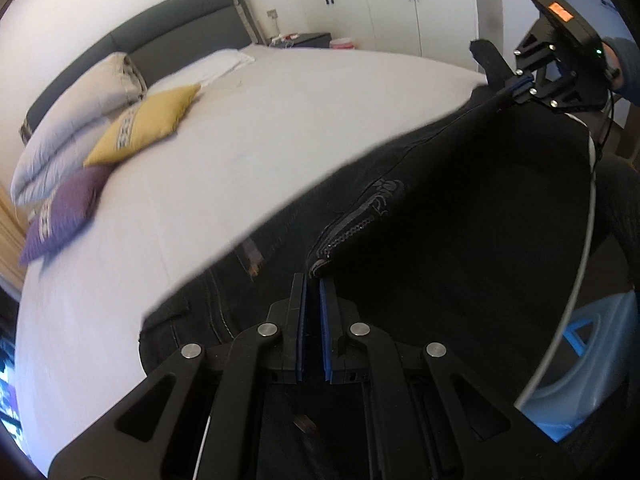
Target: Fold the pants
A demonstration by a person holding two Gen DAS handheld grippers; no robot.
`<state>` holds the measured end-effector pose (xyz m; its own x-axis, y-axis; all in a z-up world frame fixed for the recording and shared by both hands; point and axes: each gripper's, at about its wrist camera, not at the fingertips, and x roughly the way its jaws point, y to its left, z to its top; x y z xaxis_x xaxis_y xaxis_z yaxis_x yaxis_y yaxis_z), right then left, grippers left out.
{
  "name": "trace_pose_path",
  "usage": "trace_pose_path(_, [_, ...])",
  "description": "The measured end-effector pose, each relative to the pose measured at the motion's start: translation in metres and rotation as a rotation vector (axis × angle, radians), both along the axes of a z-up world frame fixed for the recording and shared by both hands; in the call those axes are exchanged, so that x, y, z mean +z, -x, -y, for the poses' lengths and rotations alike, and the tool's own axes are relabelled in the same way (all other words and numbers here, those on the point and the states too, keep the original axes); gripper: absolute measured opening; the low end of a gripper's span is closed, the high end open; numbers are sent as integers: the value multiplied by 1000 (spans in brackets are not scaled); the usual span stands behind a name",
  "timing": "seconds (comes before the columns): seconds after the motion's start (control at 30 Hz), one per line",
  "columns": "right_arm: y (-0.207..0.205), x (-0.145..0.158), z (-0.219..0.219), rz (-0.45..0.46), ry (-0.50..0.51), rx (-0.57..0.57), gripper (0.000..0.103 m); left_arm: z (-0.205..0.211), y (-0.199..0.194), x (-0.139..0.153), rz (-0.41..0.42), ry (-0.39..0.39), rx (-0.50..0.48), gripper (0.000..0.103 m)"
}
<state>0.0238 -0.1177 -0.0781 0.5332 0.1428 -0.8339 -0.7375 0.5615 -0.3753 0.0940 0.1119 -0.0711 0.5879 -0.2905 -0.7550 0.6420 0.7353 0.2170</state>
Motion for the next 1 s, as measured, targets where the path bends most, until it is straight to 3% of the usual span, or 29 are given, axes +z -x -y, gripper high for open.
trace_pose_path(0.2, [33, -19, -5, -34, -33, -46, 4, -7, 49, -28, -32, 38, 32, 5])
trace_pose_path(0.53, [79, -35, -20, -42, 27, -22, 4, -12, 103, -44, -39, 38, 25, 5])
trace_pose_path(0.73, [96, -51, -29, -24, 105, 17, 4, -10, 106, -55, -55, -5, 14, 4])
trace_pose_path(1.0, [109, -39, -22, -11, 70, -16, 4, -9, 121, -47, -3, -31, 6, 3])
